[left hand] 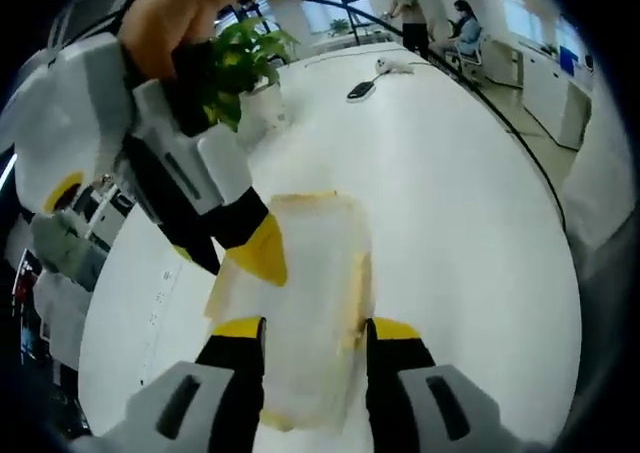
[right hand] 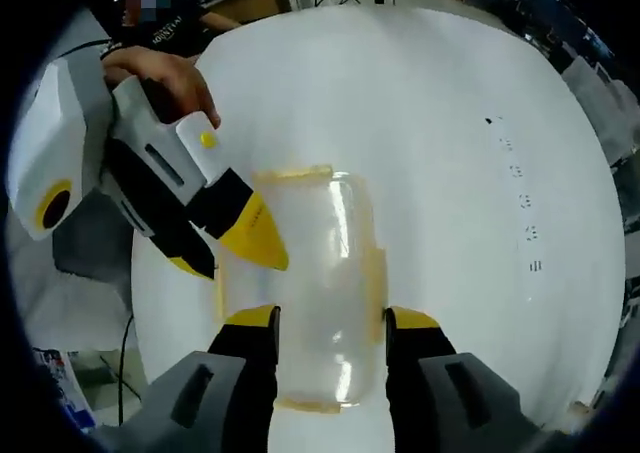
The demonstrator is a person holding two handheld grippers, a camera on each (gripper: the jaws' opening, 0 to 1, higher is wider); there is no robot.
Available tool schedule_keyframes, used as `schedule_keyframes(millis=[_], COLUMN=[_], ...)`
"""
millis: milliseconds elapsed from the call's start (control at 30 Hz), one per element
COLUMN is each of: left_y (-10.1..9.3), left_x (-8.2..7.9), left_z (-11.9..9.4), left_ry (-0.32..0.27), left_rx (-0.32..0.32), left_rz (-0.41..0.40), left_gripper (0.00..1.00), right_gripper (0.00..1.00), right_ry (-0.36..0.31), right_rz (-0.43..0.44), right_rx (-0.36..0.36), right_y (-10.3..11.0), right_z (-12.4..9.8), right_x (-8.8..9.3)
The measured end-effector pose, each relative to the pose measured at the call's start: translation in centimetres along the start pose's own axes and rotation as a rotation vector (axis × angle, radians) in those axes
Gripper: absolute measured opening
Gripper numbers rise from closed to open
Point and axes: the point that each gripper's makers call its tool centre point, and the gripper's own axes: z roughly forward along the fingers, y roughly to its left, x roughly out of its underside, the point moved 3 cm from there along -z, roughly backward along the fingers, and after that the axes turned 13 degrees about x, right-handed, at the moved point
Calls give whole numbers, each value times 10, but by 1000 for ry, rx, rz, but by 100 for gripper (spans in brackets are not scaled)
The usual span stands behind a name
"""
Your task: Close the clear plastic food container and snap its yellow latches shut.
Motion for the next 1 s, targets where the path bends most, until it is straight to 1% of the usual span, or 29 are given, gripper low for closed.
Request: schedule_keyframes(millis=[133, 200, 333, 367, 400, 467, 533, 667, 767, 933, 967, 1000], left_y=[0, 1, 0, 0, 0, 0, -1, -1, 0, 1, 1, 1], left_x=[-1, -1, -1, -1, -1, -2, -2, -2, -2, -2, -2, -1], left_z=[2, 2, 1, 2, 2, 2, 3, 5, 5, 6, 6, 6], left_ry=[-3, -7, -10, -11, -10, -1, 5, 11, 15, 19, 15, 13], left_rx=[-17, -20, -20, -21, -21, -23, -29, -40, -44, -49, -47, -46], left_rz=[-20, -46, -38, -42, -45, -52, -48, -32, -27, -18, -17, -15], left_gripper=[34, 34, 34, 34, 34, 34, 34, 33, 32, 32, 32, 32], right_gripper=[40, 39, 38, 38, 38, 38, 38, 38, 38, 38, 37, 37], right_ry=[38, 48, 66, 68, 67, 64, 59, 58, 58, 64, 65, 67], right_rz=[-13, -13, -29, -32, -36, 0, 19, 20, 26, 33, 31, 28], right_rx=[-3, -12, -8, -5, -7, -16, -20, -19, -22, -23, -22, -25], right_y=[-2, 1, 5, 10, 10, 6, 2, -7, -8, -14, -8, -8], right_z=[3, 1, 1, 0, 0, 1, 1, 4, 5, 8, 6, 6], right_x=[-5, -3, -2, -2, -2, -1, 0, -2, -3, -5, -3, -3])
